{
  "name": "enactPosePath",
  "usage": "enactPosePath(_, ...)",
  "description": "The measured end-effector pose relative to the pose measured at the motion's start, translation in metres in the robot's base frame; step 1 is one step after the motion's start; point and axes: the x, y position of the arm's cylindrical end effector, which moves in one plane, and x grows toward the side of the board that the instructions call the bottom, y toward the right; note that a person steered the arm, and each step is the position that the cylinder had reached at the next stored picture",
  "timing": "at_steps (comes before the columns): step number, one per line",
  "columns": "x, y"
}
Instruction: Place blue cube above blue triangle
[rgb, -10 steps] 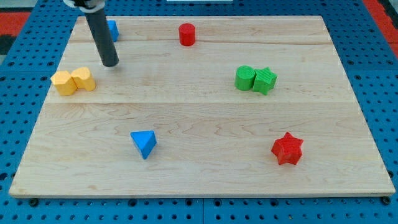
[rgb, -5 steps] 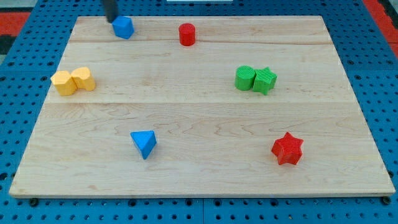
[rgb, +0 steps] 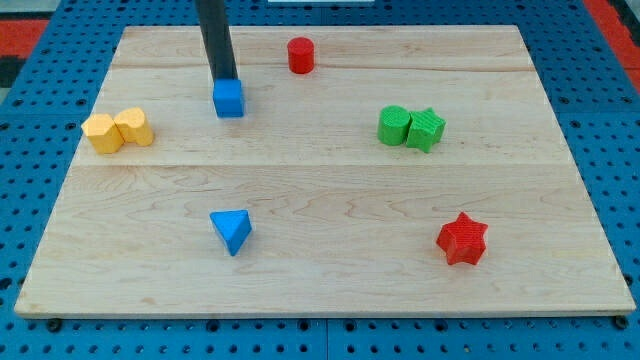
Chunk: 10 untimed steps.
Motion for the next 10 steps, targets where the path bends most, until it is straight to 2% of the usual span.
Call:
enactPosePath(1, 0.037, -0.002)
enactPosePath(2, 0.048, 0.011)
enactPosePath(3, 0.079, 0.019)
enactPosePath(5, 0.128, 0.061)
enactPosePath(7, 0.148, 0.117)
enactPosePath(9, 0.169, 0.081)
enactPosePath(10, 0.166, 0.076)
